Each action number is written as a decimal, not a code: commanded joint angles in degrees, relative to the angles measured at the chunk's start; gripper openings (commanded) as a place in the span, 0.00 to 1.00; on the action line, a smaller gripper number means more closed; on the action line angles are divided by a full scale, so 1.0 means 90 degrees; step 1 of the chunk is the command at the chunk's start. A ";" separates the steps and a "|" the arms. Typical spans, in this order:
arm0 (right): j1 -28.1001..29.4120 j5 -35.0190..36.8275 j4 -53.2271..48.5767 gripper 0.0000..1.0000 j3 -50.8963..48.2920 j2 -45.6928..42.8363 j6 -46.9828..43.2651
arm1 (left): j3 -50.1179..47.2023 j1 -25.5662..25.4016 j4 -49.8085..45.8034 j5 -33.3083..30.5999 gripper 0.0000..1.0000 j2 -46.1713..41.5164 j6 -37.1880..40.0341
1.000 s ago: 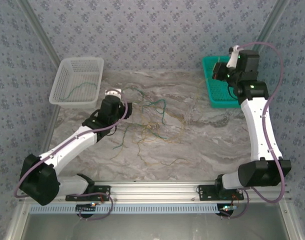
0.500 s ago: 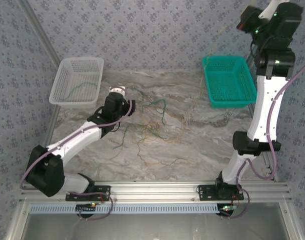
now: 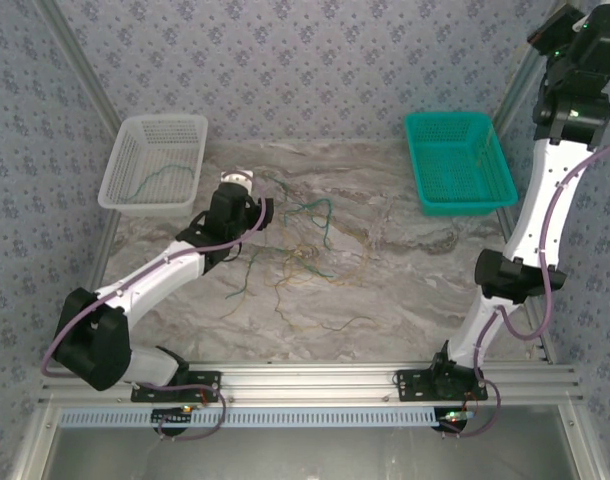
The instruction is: Untangle the cables
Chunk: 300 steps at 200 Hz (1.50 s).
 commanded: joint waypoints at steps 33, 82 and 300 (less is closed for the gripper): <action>0.0555 0.0278 0.1066 0.00 -0.4042 -0.1415 -0.0216 | -0.0205 0.0014 0.0270 0.0085 0.71 0.0196 -0.0113; 0.0571 0.0339 0.1510 0.00 -0.5713 -0.1906 -0.0307 | -0.0191 0.0010 0.0228 0.0102 0.71 0.0377 -0.0082; 0.1052 0.2431 -0.1023 0.00 -0.3372 0.0779 -0.0895 | -0.0436 -0.0064 0.0425 0.0102 0.71 0.0631 -0.0103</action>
